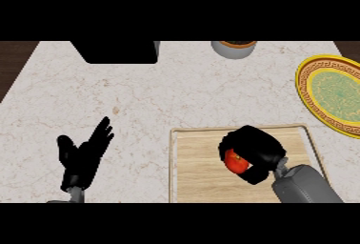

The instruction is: Pick the tomato from the tray and place it in the plate

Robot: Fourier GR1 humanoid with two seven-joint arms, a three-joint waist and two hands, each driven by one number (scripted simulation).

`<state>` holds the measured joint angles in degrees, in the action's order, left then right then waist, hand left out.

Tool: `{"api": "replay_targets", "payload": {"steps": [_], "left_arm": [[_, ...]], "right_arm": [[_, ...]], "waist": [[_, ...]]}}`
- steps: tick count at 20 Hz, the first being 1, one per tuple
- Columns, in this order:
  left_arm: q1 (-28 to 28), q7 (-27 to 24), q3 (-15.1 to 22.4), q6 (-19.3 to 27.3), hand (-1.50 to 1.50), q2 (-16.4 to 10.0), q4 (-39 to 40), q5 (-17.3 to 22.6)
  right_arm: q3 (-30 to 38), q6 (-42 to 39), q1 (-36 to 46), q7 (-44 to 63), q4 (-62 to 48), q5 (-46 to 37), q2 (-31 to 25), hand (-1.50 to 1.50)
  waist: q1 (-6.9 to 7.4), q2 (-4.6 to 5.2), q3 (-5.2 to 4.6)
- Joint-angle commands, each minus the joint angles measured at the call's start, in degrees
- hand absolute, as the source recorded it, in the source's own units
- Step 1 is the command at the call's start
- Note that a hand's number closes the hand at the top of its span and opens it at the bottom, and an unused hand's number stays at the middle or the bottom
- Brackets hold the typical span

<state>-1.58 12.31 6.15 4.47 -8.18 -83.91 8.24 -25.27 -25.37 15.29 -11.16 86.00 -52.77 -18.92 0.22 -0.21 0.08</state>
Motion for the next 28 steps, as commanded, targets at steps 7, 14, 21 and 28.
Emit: {"api": "replay_targets", "payload": {"steps": [7, 14, 21, 28], "left_arm": [[2.6, 2.6, -0.2, 0.8, 0.00, 1.7, 1.3, -1.8], [-1.3, 0.7, -0.3, 0.0, 0.00, 0.8, -0.4, -1.3], [2.5, 1.9, -1.1, -1.3, 0.00, 0.3, 1.2, -0.5], [0.2, -1.3, -0.2, -1.3, 0.00, 1.8, 3.4, -1.6]], "right_arm": [[6.5, 6.7, -1.2, -7.4, 4.0, 0.8, 1.5, 1.50], [23.0, 26.7, 3.0, 32.2, -3.2, -9.1, 17.9, 1.50], [22.5, 45.5, 14.1, 54.5, -3.8, -19.6, 18.8, 1.50], [25.6, 63.9, 16.4, 63.9, -10.9, -23.1, 18.9, 1.50]], "waist": [[-0.63, 0.17, -0.07], [-0.93, 0.23, -0.12], [1.30, 0.53, -0.13], [0.78, 0.56, -0.07]]}}
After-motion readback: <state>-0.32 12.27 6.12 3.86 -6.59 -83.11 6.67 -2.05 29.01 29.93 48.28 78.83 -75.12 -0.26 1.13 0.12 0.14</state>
